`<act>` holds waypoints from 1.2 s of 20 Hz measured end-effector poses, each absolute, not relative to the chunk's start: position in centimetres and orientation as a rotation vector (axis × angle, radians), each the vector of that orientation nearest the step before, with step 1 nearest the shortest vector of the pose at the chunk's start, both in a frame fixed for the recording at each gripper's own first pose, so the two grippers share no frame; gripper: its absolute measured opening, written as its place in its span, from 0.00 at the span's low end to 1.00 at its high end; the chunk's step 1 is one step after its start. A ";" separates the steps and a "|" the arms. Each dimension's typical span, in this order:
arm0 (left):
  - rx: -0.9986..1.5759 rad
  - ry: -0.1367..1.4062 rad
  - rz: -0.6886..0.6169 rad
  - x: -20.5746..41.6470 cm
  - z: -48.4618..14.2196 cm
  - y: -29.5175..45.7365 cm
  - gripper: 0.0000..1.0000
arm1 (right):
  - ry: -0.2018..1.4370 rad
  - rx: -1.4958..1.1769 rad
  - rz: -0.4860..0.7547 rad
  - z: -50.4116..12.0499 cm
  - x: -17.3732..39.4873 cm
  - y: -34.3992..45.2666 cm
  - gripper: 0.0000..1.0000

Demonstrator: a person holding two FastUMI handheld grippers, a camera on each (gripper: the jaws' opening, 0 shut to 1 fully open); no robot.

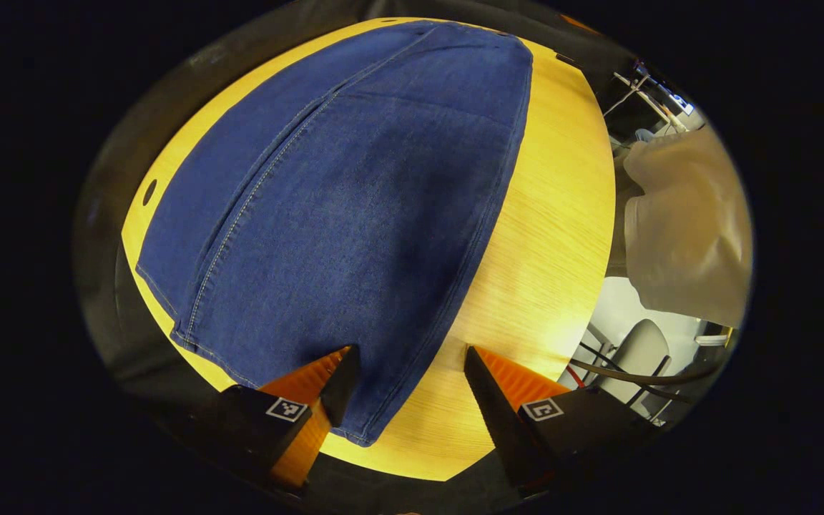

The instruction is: Grasp the waist and the cuffs of the jeans and fold them to make the two legs overlap; first hold the waist and fold one-third of the jeans toward the cuffs, then hold the cuffs and fold the remaining one-third in the same direction to finish folding.

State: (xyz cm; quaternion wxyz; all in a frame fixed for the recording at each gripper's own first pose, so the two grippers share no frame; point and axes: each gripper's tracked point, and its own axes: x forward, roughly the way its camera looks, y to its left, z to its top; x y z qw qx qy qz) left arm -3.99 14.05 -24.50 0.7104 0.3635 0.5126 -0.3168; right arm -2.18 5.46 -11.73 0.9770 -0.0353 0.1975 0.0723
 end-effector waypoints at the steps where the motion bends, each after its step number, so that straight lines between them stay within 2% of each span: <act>1: 0.817 1.127 -0.715 -4.0 -24.5 13.9 0.93 | 0.409 -0.073 0.158 -12.1 -2.3 5.8 0.99; 5: 0.844 1.147 -0.709 -4.4 -24.9 13.6 0.91 | 0.455 -0.044 0.220 -13.4 -2.3 7.9 0.99; 9: 0.871 1.208 -0.690 -3.6 -24.3 13.3 0.75 | 0.474 -0.018 0.253 -13.8 -2.1 9.0 0.98; 11: 0.871 1.226 -0.668 -2.8 -24.1 12.9 0.60 | 0.477 -0.014 0.260 -13.9 -2.1 9.0 0.96; 12: 0.873 1.227 -0.659 -2.7 -23.4 13.0 0.46 | 0.476 -0.014 0.259 -14.0 -2.1 9.0 0.97; 13: 0.879 1.219 -0.653 -2.5 -23.5 13.2 0.40 | 0.476 -0.011 0.257 -14.0 -2.1 8.8 0.93; 14: 0.872 1.217 -0.650 -2.6 -23.7 13.1 0.26 | 0.477 -0.006 0.255 -13.9 -2.1 8.7 0.96; 15: 0.875 1.212 -0.652 -2.5 -23.8 13.1 0.19 | 0.479 0.002 0.254 -14.0 -2.1 8.6 0.93; 16: 0.877 1.217 -0.646 -2.3 -23.9 13.4 0.14 | 0.482 0.009 0.253 -14.0 -2.0 8.4 0.96; 18: 0.872 1.227 -0.657 -2.2 -23.6 13.3 0.01 | 0.495 0.005 0.264 -14.4 -1.8 8.1 0.96; 23: 0.865 1.200 -0.666 -1.9 -23.9 13.0 0.00 | 0.556 -0.067 0.305 -16.3 0.5 5.3 0.97; 24: 0.861 1.203 -0.656 -2.0 -23.9 13.1 0.00 | 0.566 -0.096 0.316 -16.6 1.3 4.4 0.93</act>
